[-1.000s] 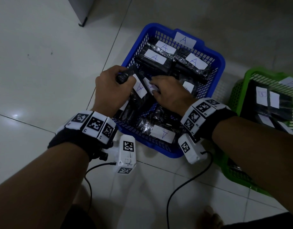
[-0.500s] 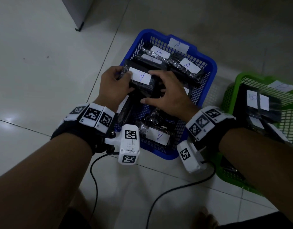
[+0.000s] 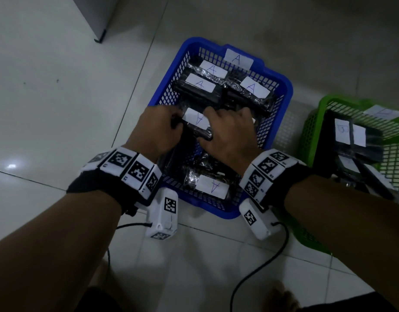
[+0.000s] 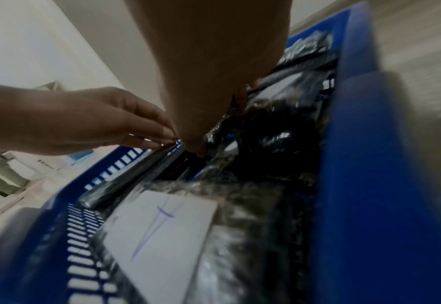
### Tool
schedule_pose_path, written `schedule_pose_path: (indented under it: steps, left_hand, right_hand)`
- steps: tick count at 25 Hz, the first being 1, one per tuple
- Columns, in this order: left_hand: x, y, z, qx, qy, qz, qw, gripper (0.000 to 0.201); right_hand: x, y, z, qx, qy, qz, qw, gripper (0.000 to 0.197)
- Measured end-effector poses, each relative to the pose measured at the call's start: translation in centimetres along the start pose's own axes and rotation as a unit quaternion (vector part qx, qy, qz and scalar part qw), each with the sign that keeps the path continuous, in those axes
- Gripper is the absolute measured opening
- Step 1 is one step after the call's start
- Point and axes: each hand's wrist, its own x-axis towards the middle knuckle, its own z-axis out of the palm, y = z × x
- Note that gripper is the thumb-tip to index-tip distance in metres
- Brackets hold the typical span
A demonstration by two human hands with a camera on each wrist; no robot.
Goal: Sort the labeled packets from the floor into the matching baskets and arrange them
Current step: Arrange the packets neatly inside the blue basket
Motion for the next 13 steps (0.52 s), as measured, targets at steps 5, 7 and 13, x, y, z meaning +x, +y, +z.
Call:
schedule_pose_path:
  steps: [5, 7, 13]
  left_hand:
    - [-1.2, -0.6, 0.6, 0.029, -0.041, 0.036, 0.998, 0.022]
    - [-1.5, -0.8, 0.8, 0.032, -0.041, 0.039, 0.998, 0.025]
    - [-1.5, -1.0, 0.6, 0.019, -0.051, 0.026, 0.998, 0.030]
  right_hand:
    - [1.1, -0.5, 1.1, 0.015, -0.004, -0.025, 1.000, 0.052]
    - [1.4, -0.5, 1.2, 0.072, 0.014, -0.030, 0.997, 0.046]
    - [2.9, -0.8, -0.2, 0.045, -0.119, -0.075, 0.989, 0.058]
